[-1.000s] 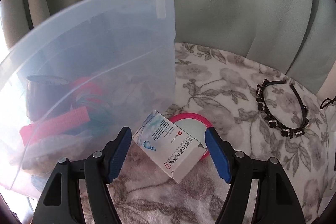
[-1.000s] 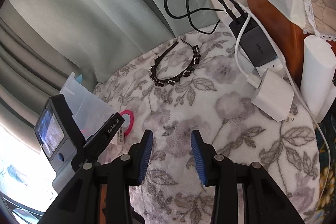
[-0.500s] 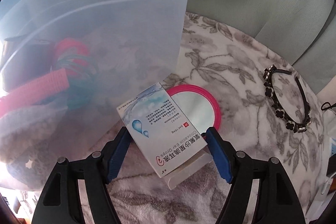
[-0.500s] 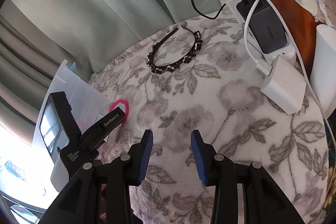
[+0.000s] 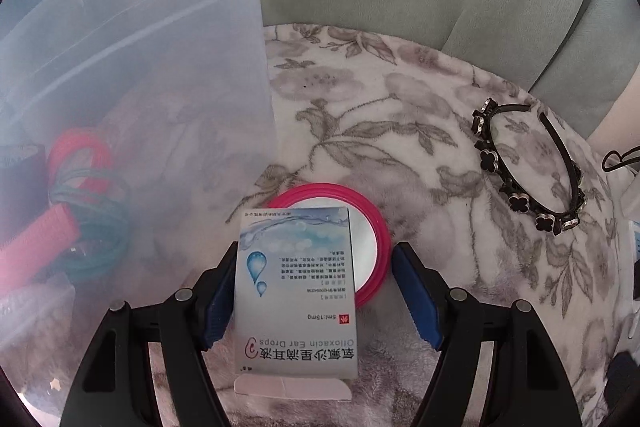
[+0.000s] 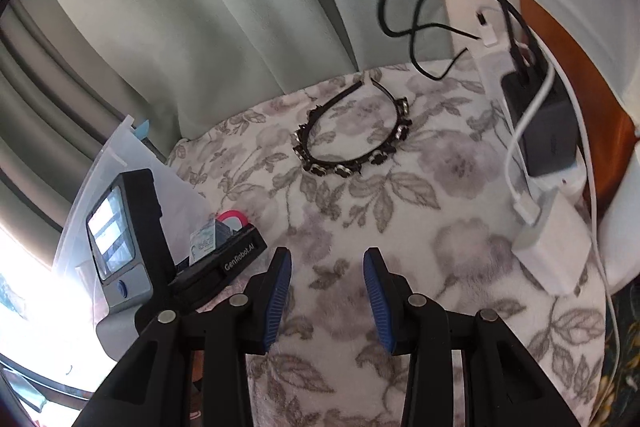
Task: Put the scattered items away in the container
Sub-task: 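Lift the pink round mirror with the left tool while the right tool grasps the black headband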
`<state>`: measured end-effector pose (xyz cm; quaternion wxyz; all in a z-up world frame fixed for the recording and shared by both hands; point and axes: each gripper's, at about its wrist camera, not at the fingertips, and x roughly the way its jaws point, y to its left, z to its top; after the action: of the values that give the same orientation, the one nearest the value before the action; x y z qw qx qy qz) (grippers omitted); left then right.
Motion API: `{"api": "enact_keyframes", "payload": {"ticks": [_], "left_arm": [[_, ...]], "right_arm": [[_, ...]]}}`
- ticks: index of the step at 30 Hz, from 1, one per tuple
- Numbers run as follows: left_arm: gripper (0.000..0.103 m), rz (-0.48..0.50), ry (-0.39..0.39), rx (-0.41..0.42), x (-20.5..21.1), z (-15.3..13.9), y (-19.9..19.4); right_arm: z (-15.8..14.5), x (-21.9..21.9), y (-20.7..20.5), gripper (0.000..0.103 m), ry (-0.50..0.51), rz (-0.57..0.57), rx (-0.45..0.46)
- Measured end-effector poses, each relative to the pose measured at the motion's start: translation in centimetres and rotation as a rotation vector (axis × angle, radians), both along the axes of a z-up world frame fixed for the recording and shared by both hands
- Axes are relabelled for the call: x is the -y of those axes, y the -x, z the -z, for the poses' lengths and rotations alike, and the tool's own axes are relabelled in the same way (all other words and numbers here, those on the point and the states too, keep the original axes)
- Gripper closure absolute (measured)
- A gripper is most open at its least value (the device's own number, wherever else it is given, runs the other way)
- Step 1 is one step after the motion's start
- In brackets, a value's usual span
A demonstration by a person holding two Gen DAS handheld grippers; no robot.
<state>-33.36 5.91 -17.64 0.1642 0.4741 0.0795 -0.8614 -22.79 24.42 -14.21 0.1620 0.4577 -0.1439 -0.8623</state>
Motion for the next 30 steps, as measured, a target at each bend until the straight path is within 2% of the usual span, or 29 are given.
{"api": "enact_keyframes", "payload": {"ticks": [7, 14, 23, 27, 30], "left_arm": [[0.029, 0.037, -0.021, -0.030, -0.6, 0.0, -1.2], [0.029, 0.099, -0.061, -0.033, -1.3, 0.0, -3.3], [0.029, 0.147, -0.060, -0.040, -2.9, 0.3, -5.2], [0.029, 0.151, -0.054, -0.043, -3.8, 0.5, -5.8], [0.029, 0.152, -0.059, -0.042, -4.4, 0.5, -6.0]], "right_arm": [[0.0, 3.1, 4.8, 0.062, -0.111, -0.088, -0.058], [2.6, 5.7, 9.0, 0.062, -0.228, -0.161, -0.065], [5.7, 9.0, 11.2, 0.056, -0.385, -0.294, -0.071], [5.9, 8.6, 11.1, 0.057, -0.375, -0.287, -0.067], [5.9, 8.0, 10.7, 0.067, -0.368, -0.269, -0.055]]}}
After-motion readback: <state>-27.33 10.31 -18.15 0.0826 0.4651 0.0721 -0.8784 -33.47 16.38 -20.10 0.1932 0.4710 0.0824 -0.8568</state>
